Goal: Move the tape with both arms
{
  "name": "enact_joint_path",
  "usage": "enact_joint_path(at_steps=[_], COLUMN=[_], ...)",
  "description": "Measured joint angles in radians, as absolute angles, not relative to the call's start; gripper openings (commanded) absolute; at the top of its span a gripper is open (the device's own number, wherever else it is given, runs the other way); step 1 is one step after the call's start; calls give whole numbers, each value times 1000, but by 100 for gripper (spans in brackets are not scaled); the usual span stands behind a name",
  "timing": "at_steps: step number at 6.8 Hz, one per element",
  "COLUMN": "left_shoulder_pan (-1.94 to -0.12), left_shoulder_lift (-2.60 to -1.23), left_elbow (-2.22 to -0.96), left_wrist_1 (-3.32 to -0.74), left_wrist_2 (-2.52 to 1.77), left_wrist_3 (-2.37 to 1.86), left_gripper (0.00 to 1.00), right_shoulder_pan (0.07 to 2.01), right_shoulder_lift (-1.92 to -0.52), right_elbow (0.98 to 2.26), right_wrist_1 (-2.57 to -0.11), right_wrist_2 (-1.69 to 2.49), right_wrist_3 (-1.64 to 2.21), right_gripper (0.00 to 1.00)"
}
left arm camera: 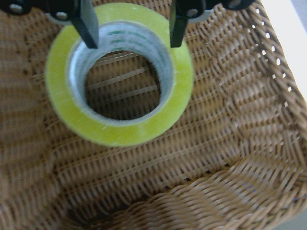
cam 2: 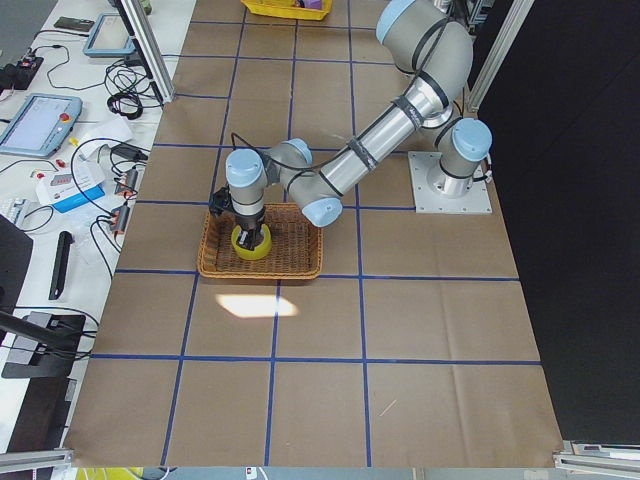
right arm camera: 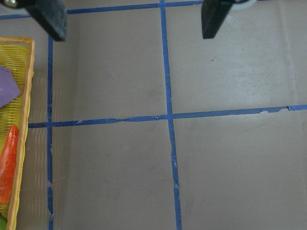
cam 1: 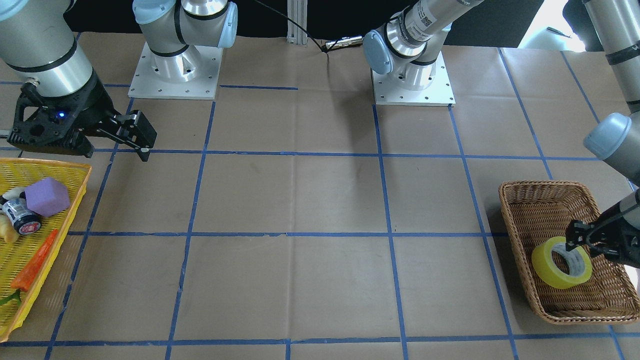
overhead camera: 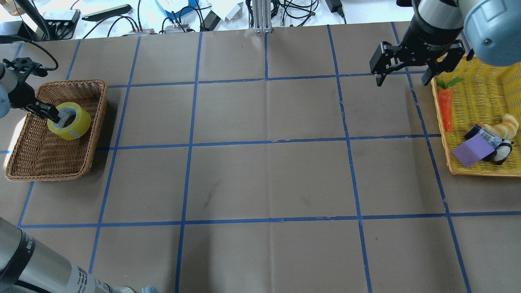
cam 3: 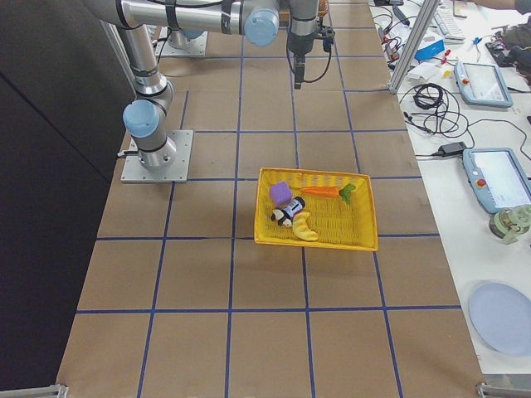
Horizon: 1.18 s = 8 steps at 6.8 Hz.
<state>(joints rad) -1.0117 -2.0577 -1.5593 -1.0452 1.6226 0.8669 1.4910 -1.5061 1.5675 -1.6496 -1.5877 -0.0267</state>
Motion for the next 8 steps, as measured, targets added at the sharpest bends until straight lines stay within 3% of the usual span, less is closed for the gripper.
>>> enact_joint_path(at_steps=[2,5,8], left_shoulder_pan=[-1204,-1522,-1628], left_shoulder_lift=[-1916,-1721,-1675], left_elbow=[-1527,-1519,-1519], left_wrist_1=[-1302,-1443,-1458], left_wrist_2=[1624,1608,1610], left_wrist_3=[544,44,-149], left_gripper=[100,100,100], right_shoulder_pan=[1491,1501,1539], right_shoulder_lift=[-1509,-1521,-1525], right_elbow=[1566,1557,1560], right_wrist_1=[-1648,-1638,-1636], right_wrist_2=[-1588,-1590,-1592], right_wrist_3=[-25,-21,-10], right_gripper=[100,100,100])
